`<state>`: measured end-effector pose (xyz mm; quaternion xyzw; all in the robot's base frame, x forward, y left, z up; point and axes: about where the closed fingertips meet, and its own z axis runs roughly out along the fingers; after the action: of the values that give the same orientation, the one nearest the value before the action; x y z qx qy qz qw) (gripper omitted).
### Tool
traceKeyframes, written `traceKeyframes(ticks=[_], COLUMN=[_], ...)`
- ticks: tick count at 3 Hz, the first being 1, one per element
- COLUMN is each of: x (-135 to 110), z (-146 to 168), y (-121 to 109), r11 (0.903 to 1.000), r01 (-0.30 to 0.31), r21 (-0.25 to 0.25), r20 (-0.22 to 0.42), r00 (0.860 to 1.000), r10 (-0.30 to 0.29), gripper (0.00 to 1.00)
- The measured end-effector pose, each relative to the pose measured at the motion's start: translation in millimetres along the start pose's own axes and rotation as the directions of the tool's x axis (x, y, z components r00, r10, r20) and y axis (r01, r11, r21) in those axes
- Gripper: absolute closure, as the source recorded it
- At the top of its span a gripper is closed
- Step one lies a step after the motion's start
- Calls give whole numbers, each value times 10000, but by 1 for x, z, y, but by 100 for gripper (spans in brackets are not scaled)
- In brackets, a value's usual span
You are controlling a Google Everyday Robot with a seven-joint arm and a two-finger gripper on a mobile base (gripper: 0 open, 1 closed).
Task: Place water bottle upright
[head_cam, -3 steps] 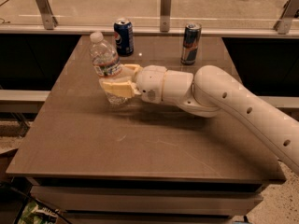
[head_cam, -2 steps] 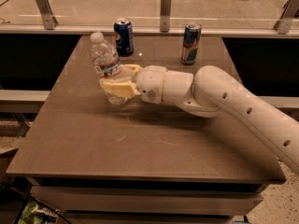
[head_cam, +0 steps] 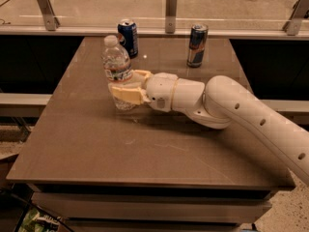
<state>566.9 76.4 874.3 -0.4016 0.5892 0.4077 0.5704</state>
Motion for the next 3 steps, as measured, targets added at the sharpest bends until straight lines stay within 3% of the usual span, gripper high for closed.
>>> traceKeyframes(ticks=[1,3], x=[-1,-2], z=[2,5], y=[2,5], r11=[10000,9999], r01=[10,27], r21=[-39,-114], r20=[-1,0], r00=[10000,10000], r10=[-10,-27], gripper=[82,36])
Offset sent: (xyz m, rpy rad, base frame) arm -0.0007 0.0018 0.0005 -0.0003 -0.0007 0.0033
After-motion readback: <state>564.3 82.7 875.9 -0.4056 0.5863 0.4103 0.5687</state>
